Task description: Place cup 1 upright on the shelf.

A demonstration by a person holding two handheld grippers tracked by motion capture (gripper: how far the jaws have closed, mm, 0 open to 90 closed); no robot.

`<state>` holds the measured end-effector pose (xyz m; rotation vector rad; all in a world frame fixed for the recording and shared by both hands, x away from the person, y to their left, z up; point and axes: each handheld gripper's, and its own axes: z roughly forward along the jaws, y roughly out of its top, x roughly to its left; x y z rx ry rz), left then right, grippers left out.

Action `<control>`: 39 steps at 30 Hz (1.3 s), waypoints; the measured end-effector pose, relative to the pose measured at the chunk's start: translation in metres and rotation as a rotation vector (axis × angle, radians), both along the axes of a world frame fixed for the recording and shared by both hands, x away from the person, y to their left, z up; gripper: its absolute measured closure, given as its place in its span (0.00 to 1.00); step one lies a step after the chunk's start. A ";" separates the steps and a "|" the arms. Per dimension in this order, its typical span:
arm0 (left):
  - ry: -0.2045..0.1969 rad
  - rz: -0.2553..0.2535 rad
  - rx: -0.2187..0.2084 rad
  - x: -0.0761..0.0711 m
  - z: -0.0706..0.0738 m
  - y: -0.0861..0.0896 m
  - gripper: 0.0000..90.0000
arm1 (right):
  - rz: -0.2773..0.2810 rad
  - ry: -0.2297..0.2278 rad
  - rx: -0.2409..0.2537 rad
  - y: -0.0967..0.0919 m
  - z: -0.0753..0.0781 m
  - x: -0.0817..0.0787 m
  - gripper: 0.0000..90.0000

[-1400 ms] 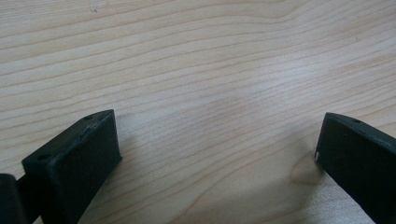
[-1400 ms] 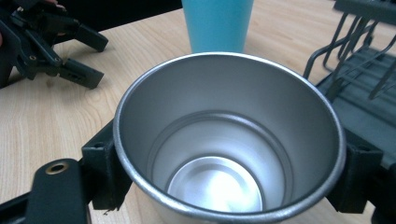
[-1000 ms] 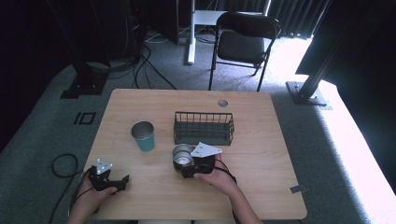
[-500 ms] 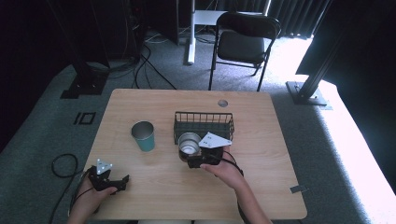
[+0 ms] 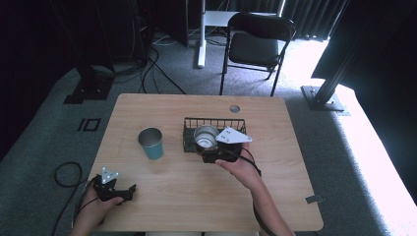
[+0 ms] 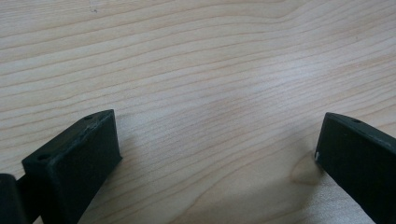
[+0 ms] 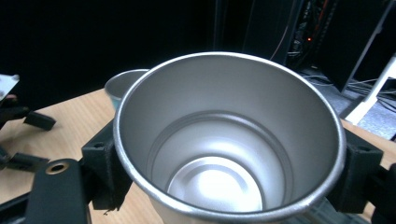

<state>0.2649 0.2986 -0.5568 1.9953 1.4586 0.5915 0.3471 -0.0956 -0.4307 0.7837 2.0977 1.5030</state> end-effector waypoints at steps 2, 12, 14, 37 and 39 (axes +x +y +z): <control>0.000 0.000 0.000 0.000 0.000 0.000 0.00 | -0.023 -0.008 0.003 -0.002 0.004 0.003 0.20; 0.000 0.000 0.000 0.000 0.000 0.000 0.00 | -0.156 -0.018 0.026 -0.014 0.020 0.026 0.20; 0.000 0.000 0.000 0.000 0.000 0.000 0.00 | -0.182 -0.021 0.021 -0.017 0.021 0.031 0.20; 0.001 0.001 -0.002 0.000 0.000 0.000 0.00 | -0.435 0.055 -0.021 -0.037 -0.010 0.069 0.20; 0.000 0.001 -0.002 0.000 0.000 0.000 0.00 | -0.443 0.071 -0.019 -0.038 -0.013 0.070 0.20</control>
